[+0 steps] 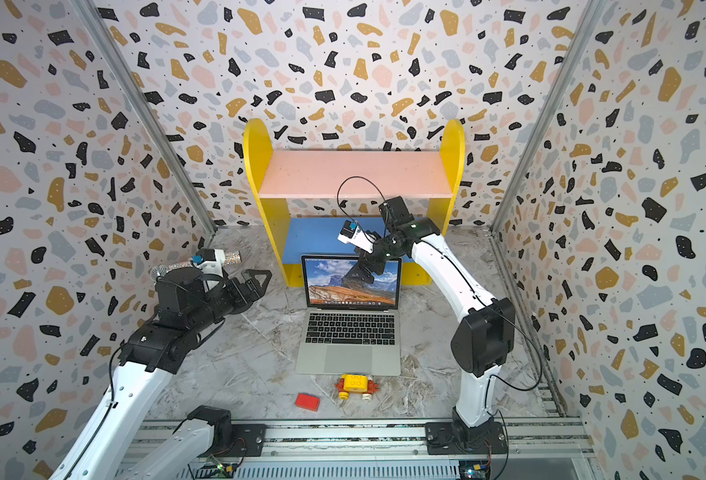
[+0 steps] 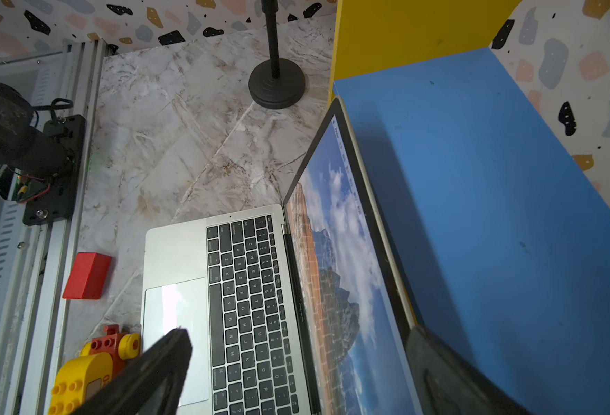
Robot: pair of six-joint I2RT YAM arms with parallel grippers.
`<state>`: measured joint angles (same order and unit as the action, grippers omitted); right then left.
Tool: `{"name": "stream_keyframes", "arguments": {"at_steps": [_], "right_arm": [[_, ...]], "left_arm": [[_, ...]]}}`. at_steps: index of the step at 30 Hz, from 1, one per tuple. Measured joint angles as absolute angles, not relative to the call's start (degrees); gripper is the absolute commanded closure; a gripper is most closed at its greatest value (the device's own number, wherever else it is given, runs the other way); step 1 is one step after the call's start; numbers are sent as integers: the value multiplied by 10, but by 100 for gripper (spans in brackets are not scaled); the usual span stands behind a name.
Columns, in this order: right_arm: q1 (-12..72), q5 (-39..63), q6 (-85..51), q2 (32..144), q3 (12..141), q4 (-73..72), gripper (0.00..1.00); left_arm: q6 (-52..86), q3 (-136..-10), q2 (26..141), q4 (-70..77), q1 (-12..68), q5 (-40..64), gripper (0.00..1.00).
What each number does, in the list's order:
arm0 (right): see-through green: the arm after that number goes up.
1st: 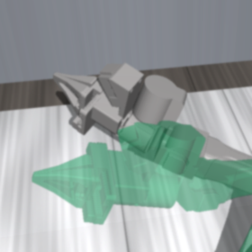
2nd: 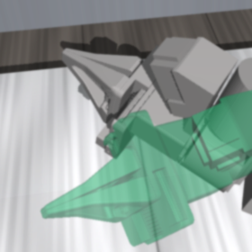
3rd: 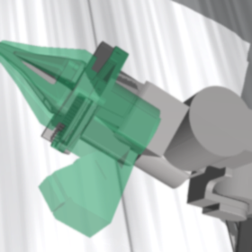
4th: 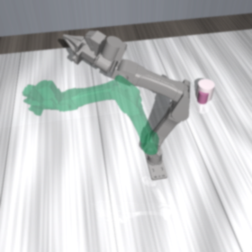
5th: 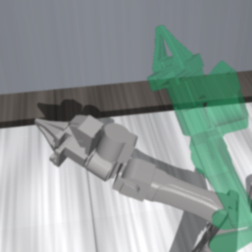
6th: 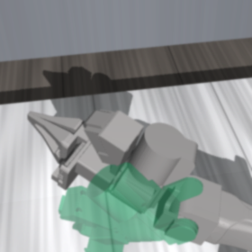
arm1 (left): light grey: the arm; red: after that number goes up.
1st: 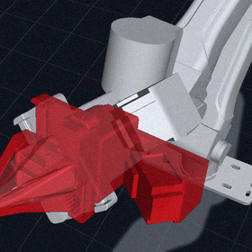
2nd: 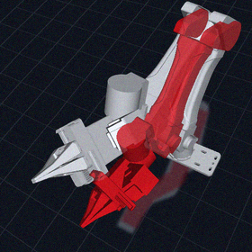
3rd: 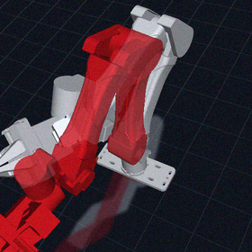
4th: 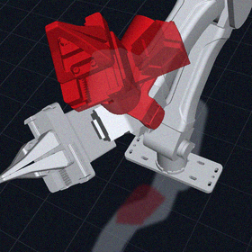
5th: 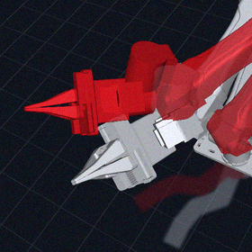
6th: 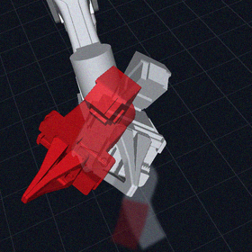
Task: Close the laptop lid and set it aside
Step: Close the lid of the laptop.
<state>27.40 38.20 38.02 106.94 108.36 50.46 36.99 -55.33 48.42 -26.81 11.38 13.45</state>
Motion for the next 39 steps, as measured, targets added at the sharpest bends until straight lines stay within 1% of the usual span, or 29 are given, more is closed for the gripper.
{"name": "stream_keyframes", "arguments": {"at_steps": [12, 39], "right_arm": [[281, 351, 458, 1132, 1121, 507, 0], [327, 283, 500, 1159, 1126, 522, 0]], "left_arm": [[366, -553, 490, -270, 114, 136, 0], [357, -553, 489, -280, 114, 137, 0]]}}
